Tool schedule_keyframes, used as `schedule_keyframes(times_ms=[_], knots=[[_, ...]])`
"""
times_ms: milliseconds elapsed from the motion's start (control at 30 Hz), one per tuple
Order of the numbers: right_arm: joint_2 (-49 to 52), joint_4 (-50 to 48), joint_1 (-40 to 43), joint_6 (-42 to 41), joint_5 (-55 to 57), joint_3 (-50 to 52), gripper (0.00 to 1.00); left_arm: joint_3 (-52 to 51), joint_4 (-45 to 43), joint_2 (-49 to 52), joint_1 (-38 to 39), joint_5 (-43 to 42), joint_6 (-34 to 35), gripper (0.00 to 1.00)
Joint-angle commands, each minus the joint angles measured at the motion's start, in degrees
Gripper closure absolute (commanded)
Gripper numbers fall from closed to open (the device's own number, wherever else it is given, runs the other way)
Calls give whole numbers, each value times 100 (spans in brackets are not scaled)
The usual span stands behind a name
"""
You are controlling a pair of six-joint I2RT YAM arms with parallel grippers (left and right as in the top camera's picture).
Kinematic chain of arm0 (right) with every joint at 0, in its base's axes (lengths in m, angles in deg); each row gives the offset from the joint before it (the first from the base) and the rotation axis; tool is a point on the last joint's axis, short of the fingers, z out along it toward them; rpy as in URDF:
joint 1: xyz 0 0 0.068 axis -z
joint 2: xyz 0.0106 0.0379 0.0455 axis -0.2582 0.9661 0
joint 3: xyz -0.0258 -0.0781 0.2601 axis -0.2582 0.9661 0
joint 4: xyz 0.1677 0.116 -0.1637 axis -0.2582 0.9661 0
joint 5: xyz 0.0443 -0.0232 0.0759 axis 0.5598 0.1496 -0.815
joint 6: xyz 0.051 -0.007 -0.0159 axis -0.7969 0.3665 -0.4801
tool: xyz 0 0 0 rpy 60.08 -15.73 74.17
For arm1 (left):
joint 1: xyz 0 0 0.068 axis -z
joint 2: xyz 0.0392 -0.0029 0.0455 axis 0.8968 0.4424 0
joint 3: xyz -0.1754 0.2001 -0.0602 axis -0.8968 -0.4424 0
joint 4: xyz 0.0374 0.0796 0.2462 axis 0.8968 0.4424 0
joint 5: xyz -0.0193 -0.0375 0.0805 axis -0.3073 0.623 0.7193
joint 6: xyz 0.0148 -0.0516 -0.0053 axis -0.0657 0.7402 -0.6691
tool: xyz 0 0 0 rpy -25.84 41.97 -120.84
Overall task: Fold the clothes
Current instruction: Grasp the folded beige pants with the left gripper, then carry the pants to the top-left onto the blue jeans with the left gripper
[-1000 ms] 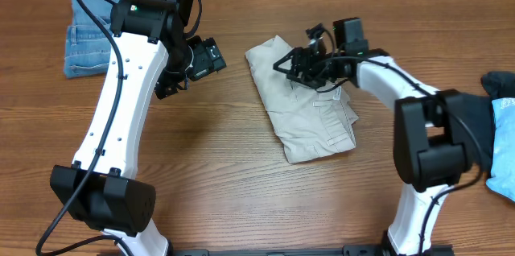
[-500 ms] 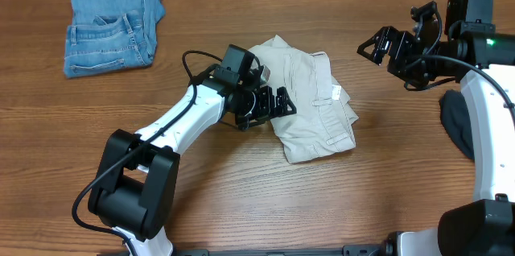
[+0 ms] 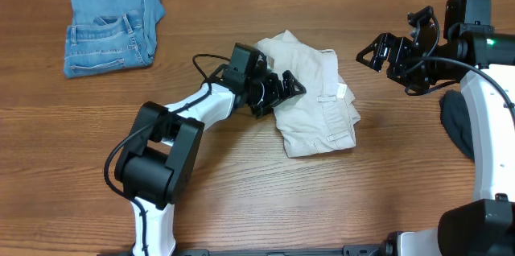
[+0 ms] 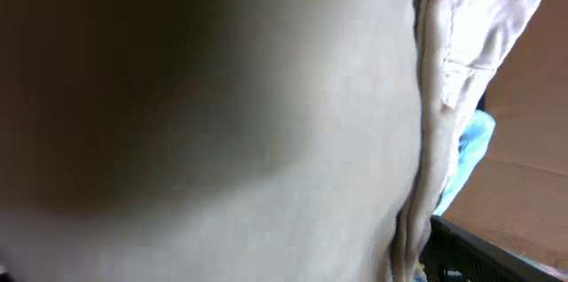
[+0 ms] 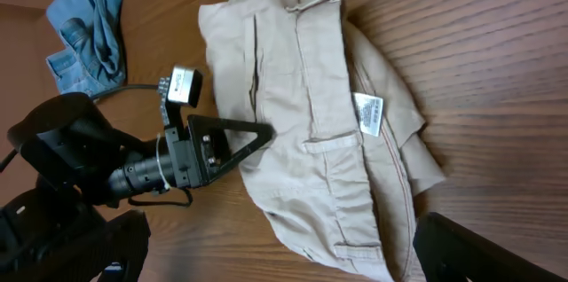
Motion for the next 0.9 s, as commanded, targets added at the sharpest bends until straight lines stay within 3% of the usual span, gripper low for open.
schedule_keyframes(times_ms=[0,33,67,200,367,433,867], knots=[[-15,-9,4,66,-4,-4,0,-197,-74,514,11,656,50,2],[-15,9,4,66,-4,-4,0,-197,-70,514,11,756,50,20],[-15,55,4,66,-4,-4,0,-197,-48,514,11,979,105,93],[-15,116,4,68,-2,-4,0,-192,-142,511,-9,1447,133,96],[-15,136,4,66,13,-4,0,216,-262,509,-304,1320,-780,96],[-15,155,4,68,20,-4,0,540,-170,501,-492,1217,-811,96],[-15,199,4,68,173,-4,0,3991,2232,501,-2428,1220,-2144,96]])
